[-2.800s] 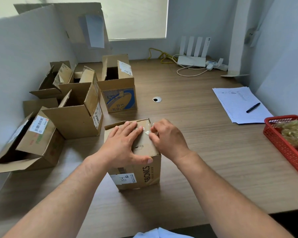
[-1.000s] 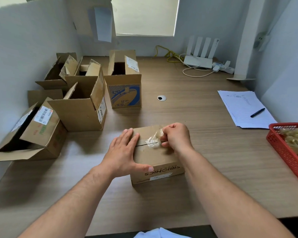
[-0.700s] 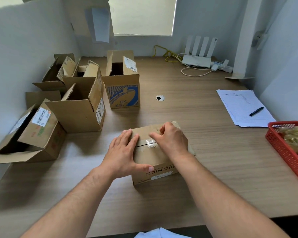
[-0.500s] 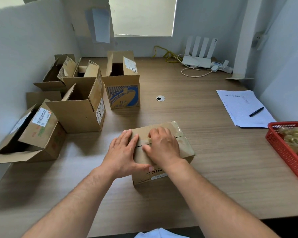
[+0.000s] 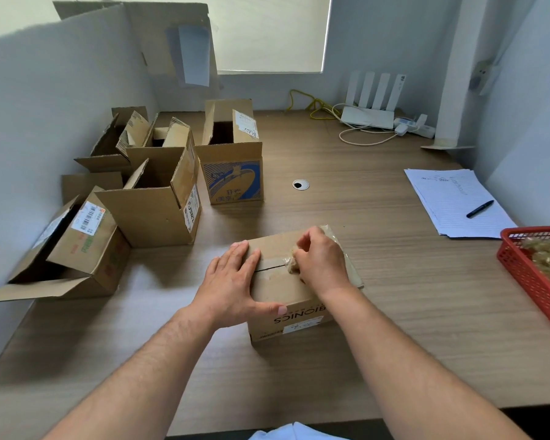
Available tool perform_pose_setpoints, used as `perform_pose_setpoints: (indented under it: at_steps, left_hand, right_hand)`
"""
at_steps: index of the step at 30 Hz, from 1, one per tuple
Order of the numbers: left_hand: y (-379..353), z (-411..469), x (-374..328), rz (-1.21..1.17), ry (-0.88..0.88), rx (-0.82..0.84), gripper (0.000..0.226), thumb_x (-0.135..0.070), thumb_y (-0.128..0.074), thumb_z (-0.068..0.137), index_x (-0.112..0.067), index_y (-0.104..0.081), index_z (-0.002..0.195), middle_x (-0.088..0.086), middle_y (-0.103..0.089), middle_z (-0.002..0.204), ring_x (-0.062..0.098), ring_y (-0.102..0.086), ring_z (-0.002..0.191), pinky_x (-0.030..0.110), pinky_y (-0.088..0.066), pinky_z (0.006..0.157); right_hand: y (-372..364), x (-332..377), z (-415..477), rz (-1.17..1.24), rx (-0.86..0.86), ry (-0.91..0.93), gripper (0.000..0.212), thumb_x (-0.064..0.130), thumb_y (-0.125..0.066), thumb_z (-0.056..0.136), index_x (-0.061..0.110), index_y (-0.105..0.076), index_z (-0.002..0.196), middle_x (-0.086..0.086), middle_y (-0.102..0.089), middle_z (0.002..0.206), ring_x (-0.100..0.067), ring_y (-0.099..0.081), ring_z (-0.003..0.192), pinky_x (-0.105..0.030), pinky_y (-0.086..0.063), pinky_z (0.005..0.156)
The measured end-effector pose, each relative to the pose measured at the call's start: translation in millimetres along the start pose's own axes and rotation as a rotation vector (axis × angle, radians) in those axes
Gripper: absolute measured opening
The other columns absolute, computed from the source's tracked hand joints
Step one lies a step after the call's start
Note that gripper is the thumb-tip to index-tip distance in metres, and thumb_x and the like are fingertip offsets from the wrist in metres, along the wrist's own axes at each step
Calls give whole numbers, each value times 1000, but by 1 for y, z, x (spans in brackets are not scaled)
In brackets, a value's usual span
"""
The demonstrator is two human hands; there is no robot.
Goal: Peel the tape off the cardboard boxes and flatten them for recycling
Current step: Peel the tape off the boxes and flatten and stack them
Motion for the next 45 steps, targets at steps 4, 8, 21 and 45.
perform_pose_setpoints:
  at_steps: [4, 8, 21, 45]
  left_hand:
    - [0, -1, 0, 5, 5, 4, 139, -102, -21, 42, -24, 0, 155, -2, 13, 162, 14, 18, 147, 35, 8, 117]
    - [-2, 0, 1, 19, 8, 11, 137, -101, -22, 44, -24, 0, 155, -2, 13, 161, 13, 19, 146, 35, 9, 117]
    - [-1, 6, -17, 105, -38, 56, 146, -101, -23, 38, -19, 12, 153, 5, 23, 159, 17, 29, 143, 45, 17, 117]
    - [-4, 15, -21, 141, -51, 100, 154, -106, -14, 27, -23, 11, 154, 5, 14, 161, 21, 18, 147, 45, 14, 117]
  right_hand:
    - [-6, -6, -6, -120, 15, 54, 12, 19, -53, 94, 16, -64, 96, -2, -57, 108, -20, -54, 99, -26, -38, 71]
    - [-2, -4, -10, -277, 37, 143, 26, 37, -45, 97, 20, -64, 104, 3, -57, 117, -21, -42, 116, -32, -39, 85]
    - [-15, 30, -28, -369, -92, 416, 16, 9, -74, 73, 9, -58, 78, -9, -61, 72, -26, -60, 65, -29, -44, 54]
    - [2, 4, -24, -359, -56, 180, 36, 38, -57, 89, 12, -57, 114, -10, -42, 121, -25, -41, 113, -31, -41, 91]
Point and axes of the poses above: each hand's wrist, its own z-axis towards the middle knuckle, its own y-axis out of the back of the hand, x = y × z, the point moved 9 cm from there along z, towards the middle knuckle
